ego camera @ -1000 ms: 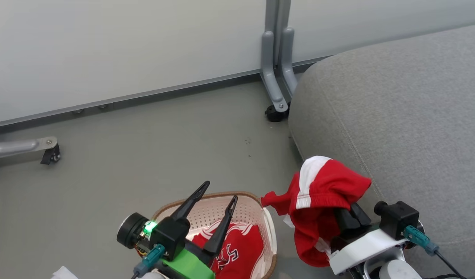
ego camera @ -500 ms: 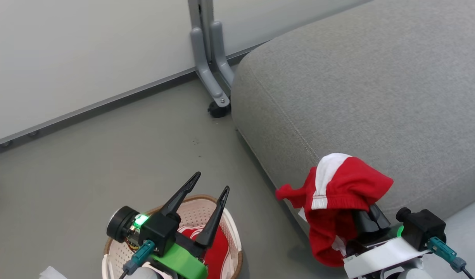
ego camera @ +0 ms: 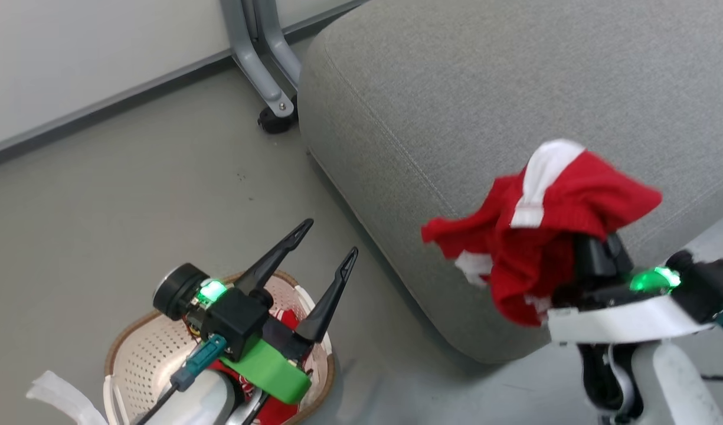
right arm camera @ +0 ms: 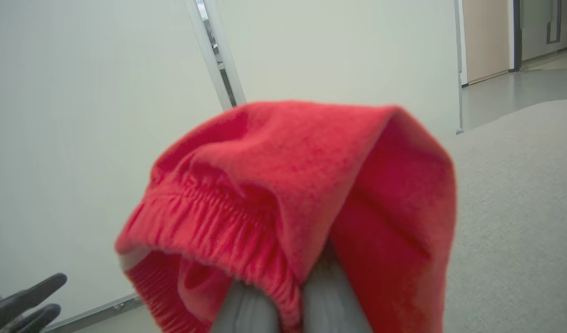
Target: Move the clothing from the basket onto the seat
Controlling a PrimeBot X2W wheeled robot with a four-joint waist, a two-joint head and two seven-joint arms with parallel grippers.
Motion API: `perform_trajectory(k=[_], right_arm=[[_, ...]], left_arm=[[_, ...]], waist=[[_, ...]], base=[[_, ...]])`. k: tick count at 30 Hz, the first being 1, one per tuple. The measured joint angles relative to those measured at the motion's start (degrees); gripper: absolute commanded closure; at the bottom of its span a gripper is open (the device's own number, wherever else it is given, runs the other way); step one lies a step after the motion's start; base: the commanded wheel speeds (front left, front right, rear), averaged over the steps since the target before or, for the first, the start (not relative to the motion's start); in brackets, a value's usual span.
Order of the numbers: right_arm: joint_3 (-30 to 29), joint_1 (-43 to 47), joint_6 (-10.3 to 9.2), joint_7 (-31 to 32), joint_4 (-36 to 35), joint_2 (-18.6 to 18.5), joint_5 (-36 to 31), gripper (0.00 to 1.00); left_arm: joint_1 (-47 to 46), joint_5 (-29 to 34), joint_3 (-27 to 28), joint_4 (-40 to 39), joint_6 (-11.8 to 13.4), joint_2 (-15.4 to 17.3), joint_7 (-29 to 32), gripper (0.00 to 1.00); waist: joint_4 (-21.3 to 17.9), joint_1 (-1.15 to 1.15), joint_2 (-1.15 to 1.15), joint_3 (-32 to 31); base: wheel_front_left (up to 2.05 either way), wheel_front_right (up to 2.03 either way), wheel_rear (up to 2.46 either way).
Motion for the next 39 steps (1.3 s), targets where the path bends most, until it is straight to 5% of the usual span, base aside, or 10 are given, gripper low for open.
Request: perform_trajectory(k=[4, 8, 17, 24, 32, 33, 34, 35, 39], right_arm=[[-3.07, -9.34, 0.00, 0.00, -0.97, 0.12, 3.47, 1.00], [-7.59, -20.37, 0.00, 0.00, 1.41, -4.39, 4.63, 1.00], [-14.51, -41.51, 0.00, 0.01, 19.96, -15.00, 11.40, 1.00], [-16.44, -48.02, 0.01, 0.00, 37.15, -19.23, 9.28, 1.00], [-20.58, -48.39, 0.02, 0.00, 48.78, -18.35, 4.90, 1.00], [-21.06, -47.99, 0.02, 0.00, 49.18, -18.13, 4.12, 0.84], [-21.71, -47.56, 0.02, 0.00, 49.60, -17.75, 3.60, 0.08], [-22.36, -47.18, 0.02, 0.00, 49.83, -17.44, 3.12, 0.00], [-25.21, -44.89, 0.02, 0.00, 47.48, -16.37, 0.44, 0.00]], left_arm=[[-2.48, 0.44, 0.18, -2.99, -0.57, 1.25, 1.63, 0.00], [-5.40, 1.54, -0.19, -4.70, -1.58, 2.74, 3.39, 0.00], [-11.49, 3.28, -1.20, -7.59, -2.92, 3.82, 5.53, 0.00], [-13.61, 3.55, -1.78, -7.84, -3.38, 4.48, 5.64, 0.00], [-14.02, 3.52, -2.14, -6.11, -3.21, 3.94, 3.65, 0.00], [-13.99, 3.47, -2.31, -5.91, -3.15, 3.72, 3.44, 0.00], [-13.90, 3.19, -2.40, -5.54, -3.14, 3.55, 3.12, 0.00], [-13.88, 3.00, -2.49, -5.15, -3.14, 3.34, 3.00, 0.00], [-13.66, 2.31, -3.03, -2.76, -3.15, 2.04, 1.65, 0.00]], waist=[[0.39, 0.00, 0.00, 4.29], [1.63, 0.01, 0.00, 9.38], [5.70, 0.01, 0.00, 21.06], [9.11, 0.01, 0.00, 28.70], [13.74, 0.01, 0.00, 33.17], [14.28, 0.01, 0.00, 33.40], [14.71, 0.01, 0.00, 33.52], [14.98, 0.01, 0.00, 33.53], [15.49, 0.00, 0.00, 32.38]], base=[[0.00, 0.00, 0.00], [0.00, 0.00, 0.00], [0.00, 0.00, 0.00], [0.00, 0.00, 0.00], [0.00, 0.00, 0.00], [0.00, 0.00, 0.00], [0.00, 0.00, 0.00], [0.00, 0.00, 0.00], [0.00, 0.00, 0.00]])
